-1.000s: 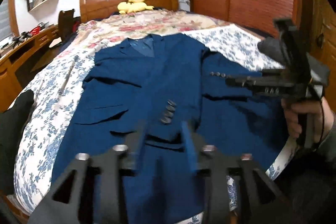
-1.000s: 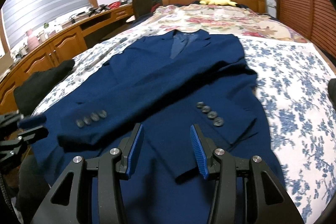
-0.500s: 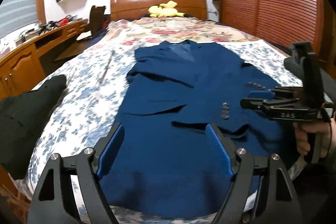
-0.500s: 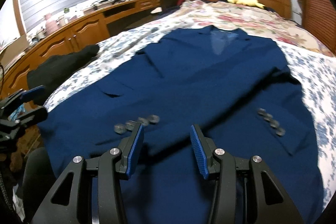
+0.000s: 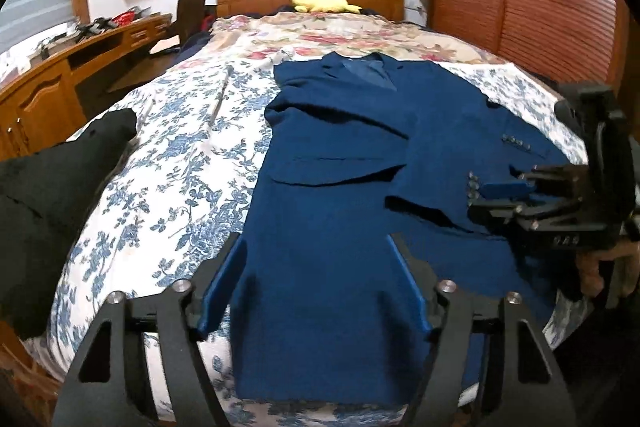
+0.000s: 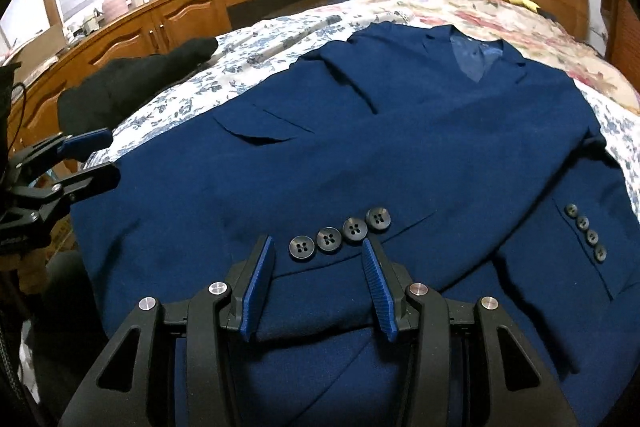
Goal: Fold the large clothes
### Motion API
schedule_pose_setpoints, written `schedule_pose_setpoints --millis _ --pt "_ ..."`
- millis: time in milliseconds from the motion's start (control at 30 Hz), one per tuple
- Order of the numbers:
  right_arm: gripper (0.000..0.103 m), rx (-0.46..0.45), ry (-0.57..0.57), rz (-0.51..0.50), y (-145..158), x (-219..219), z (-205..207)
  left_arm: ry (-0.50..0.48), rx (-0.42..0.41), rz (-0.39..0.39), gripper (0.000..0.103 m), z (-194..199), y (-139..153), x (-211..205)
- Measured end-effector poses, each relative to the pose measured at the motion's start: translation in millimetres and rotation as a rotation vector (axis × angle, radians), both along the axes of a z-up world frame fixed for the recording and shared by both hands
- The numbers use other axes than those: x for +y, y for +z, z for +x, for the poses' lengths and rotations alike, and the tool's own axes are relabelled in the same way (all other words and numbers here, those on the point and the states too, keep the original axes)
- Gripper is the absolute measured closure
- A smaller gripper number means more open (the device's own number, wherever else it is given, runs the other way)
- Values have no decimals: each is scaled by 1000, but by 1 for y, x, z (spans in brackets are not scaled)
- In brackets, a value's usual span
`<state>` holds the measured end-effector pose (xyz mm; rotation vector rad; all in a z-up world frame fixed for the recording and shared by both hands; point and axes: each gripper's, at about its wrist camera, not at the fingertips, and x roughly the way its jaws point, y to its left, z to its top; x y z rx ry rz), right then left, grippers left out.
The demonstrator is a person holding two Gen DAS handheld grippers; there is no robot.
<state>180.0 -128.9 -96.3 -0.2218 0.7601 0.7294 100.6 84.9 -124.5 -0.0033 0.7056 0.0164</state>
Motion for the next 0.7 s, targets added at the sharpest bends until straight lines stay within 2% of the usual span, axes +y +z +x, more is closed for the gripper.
schedule_pose_setpoints --millis 67,133,233,367,467,700 --pt "56 -12 -4 -8 4 -1 -2 -20 10 -2 45 1 -2 4" --pt "56 -36 -17 -2 11 -8 -9 -41 20 -8 50 0 -5 10" --pt "55 -53 -69 6 17 -26 -18 -53 29 -5 51 -2 -9 17" --pt "55 -72 -197 -20 23 -70 -19 -71 46 -30 51 -6 -14 29" --pt "50 -92 -292 -60 26 -104 -18 -83 65 -36 50 -7 -18 32" --pt "49 -66 -470 -123 19 -166 -10 -110 106 -35 50 -9 -22 35"
